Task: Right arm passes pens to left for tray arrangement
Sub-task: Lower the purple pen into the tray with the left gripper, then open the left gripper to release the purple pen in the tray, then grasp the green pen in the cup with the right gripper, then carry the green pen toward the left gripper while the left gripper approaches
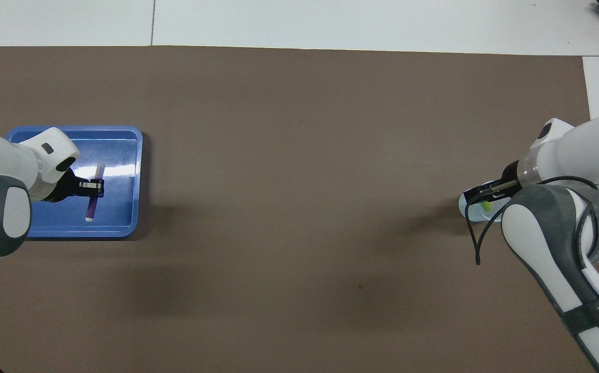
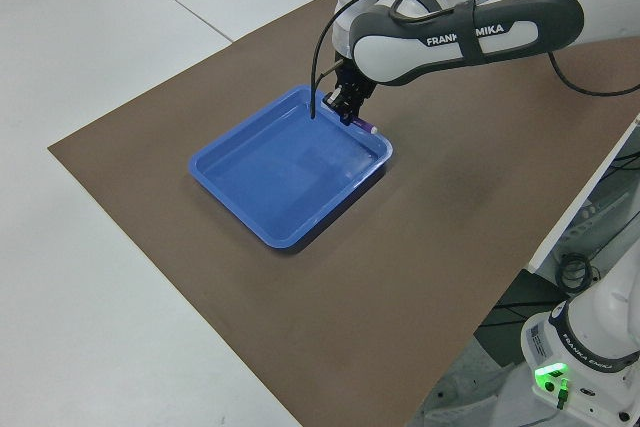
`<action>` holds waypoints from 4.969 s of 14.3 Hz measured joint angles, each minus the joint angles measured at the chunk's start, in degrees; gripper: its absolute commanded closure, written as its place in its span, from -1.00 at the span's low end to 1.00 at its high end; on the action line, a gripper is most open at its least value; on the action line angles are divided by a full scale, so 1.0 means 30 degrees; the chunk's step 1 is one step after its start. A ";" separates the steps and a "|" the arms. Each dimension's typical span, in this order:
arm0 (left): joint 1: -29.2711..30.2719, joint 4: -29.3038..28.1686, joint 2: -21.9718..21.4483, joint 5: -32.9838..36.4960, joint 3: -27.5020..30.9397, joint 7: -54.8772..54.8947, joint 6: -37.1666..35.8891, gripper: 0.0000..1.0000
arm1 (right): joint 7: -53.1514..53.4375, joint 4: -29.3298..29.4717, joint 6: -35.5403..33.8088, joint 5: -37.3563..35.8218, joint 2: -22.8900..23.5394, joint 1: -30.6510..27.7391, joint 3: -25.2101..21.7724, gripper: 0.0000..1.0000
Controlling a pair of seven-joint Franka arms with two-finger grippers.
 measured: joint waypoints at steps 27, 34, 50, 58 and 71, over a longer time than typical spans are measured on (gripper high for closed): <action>0.0089 0.0050 0.2593 0.0118 -0.0024 0.0046 0.1442 -0.30 | 0.2016 -0.1435 0.2391 -0.1693 0.0463 -0.0433 0.0123 -0.15; 0.0092 0.0944 0.2581 0.0116 -0.0033 -0.0487 0.0816 -0.41 | 0.2016 -0.1435 0.2285 -0.1693 0.0530 -0.0468 0.0099 0.62; -0.0279 0.5647 0.1058 -0.2280 -0.1075 -0.6657 -0.5628 -0.65 | -0.1272 0.3516 -0.4928 -0.1833 -0.0510 -0.0298 0.0351 1.00; -0.0588 0.6774 -0.0153 -0.4072 -0.1653 -1.0175 -0.7423 -1.00 | -0.0072 0.6890 -0.7744 0.0011 -0.0679 0.1782 0.0548 1.00; -0.0621 0.5364 -0.1921 -0.9250 -0.1695 -1.6110 -0.6967 -0.95 | 0.9965 0.5862 -0.2347 0.8253 -0.0521 0.4717 0.0741 1.00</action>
